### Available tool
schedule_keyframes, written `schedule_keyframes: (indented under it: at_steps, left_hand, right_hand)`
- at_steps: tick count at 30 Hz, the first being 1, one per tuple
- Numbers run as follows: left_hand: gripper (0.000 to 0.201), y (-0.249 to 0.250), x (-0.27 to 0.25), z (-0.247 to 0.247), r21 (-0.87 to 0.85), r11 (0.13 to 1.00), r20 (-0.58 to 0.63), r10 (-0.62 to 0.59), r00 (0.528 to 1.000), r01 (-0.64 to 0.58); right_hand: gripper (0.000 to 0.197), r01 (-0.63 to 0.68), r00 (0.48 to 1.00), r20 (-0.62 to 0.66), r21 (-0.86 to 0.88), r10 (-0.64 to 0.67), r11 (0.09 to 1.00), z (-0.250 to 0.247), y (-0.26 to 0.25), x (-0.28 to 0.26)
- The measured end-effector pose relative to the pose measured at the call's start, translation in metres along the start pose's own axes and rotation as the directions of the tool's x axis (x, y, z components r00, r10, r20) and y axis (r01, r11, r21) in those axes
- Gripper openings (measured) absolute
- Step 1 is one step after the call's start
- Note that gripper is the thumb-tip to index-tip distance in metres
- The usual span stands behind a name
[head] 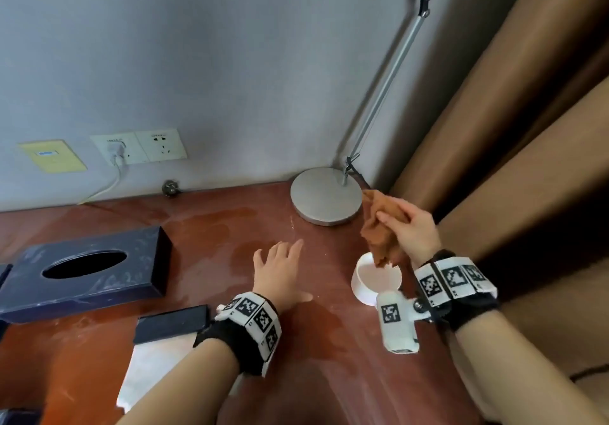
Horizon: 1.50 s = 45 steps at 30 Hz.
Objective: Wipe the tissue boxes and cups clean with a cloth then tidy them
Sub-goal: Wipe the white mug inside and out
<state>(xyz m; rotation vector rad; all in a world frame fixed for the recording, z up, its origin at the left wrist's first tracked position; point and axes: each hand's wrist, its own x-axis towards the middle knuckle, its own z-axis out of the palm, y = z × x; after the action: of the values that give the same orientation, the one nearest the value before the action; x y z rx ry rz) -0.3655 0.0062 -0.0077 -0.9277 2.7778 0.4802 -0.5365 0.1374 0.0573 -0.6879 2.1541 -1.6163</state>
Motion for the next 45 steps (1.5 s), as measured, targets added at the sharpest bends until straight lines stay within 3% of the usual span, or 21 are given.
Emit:
schedule_keyframes:
  at_steps: [4,7,9,12,16,21,24,26,29,32,34,36,38,40,41,43,45]
  left_hand:
    - [0.105,0.041,0.016,0.031,-0.247,0.967,0.058,0.082,0.995,-0.066]
    - [0.107,0.061,0.025,0.06,-0.481,0.875,0.076,0.105,0.992,-0.056]
    - [0.099,0.069,0.032,0.073,-0.64,0.763,0.021,0.134,0.991,-0.089]
    - [0.09,0.079,0.039,0.077,-0.724,0.68,-0.011,0.154,0.988,-0.114]
    - [0.076,0.08,0.036,0.06,-0.701,0.706,-0.079,0.067,0.995,-0.103]
    - [0.081,0.054,0.027,0.009,-0.525,0.812,-0.281,0.116,0.953,-0.254]
    - [0.085,0.022,0.018,-0.029,-0.418,0.84,-0.422,0.16,0.893,-0.347]
    - [0.083,-0.002,0.011,-0.052,-0.282,0.868,-0.534,0.212,0.818,-0.409]
    - [0.084,-0.036,-0.003,-0.082,-0.143,0.9,-0.622,0.242,0.745,-0.412]
    - [0.081,-0.073,-0.015,-0.103,-0.187,0.872,-0.682,0.217,0.699,-0.453]
    - [0.079,-0.098,-0.022,-0.111,-0.287,0.835,-0.674,0.172,0.718,-0.47]
    - [0.081,-0.12,-0.028,-0.115,-0.396,0.802,-0.642,0.105,0.759,-0.446]
    - [0.084,-0.137,-0.032,-0.117,-0.461,0.799,-0.613,0.026,0.789,-0.385]
    - [0.08,-0.15,-0.032,-0.119,-0.492,0.806,-0.596,-0.035,0.802,-0.33]
    - [0.077,-0.154,-0.032,-0.121,-0.478,0.814,-0.605,-0.033,0.795,-0.33]
    - [0.067,-0.158,-0.03,-0.123,-0.369,0.835,-0.672,0.065,0.738,-0.409]
    - [0.058,-0.16,-0.026,-0.122,-0.205,0.831,-0.744,0.212,0.634,-0.518]
  right_hand:
    - [0.027,-0.109,0.987,-0.142,-0.22,0.078,0.969,-0.045,0.045,0.015]
    - [0.021,-0.238,0.969,-0.108,-0.136,0.224,0.962,-0.042,0.09,0.0]
    - [0.017,-0.287,0.955,-0.083,-0.037,0.284,0.957,-0.031,0.111,-0.012]
    - [0.022,-0.308,0.949,-0.04,0.086,0.312,0.948,-0.019,0.126,-0.021]
    - [0.024,-0.296,0.955,0.019,0.154,0.297,0.943,-0.013,0.119,-0.023]
    - [0.022,-0.234,0.972,0.057,0.373,0.229,0.898,0.003,0.067,-0.021]
    - [0.022,-0.201,0.979,0.127,0.472,0.16,0.858,0.023,0.027,-0.018]
    - [0.024,-0.199,0.971,0.216,0.513,0.1,0.835,0.04,0.003,-0.018]
    - [0.025,-0.191,0.947,0.319,0.482,0.032,0.855,0.071,-0.034,-0.017]
    - [0.025,-0.079,0.935,0.343,0.431,-0.083,0.899,0.097,-0.07,-0.016]
    - [0.028,0.111,0.924,0.316,0.323,-0.217,0.94,0.112,-0.09,-0.019]
    - [0.032,0.323,0.898,0.235,0.22,-0.371,0.921,0.126,-0.106,-0.027]
    - [0.032,0.599,0.785,0.162,0.048,-0.598,0.799,0.142,-0.115,-0.035]
    - [0.038,0.76,0.643,0.247,-0.086,-0.725,0.644,0.166,-0.113,-0.041]
    - [0.04,0.785,0.609,0.325,-0.12,-0.723,0.607,0.18,-0.109,-0.043]
    - [0.039,0.793,0.597,0.453,-0.203,-0.662,0.575,0.206,-0.101,-0.046]
    - [0.037,0.726,0.671,0.463,-0.252,-0.579,0.64,0.226,-0.097,-0.048]
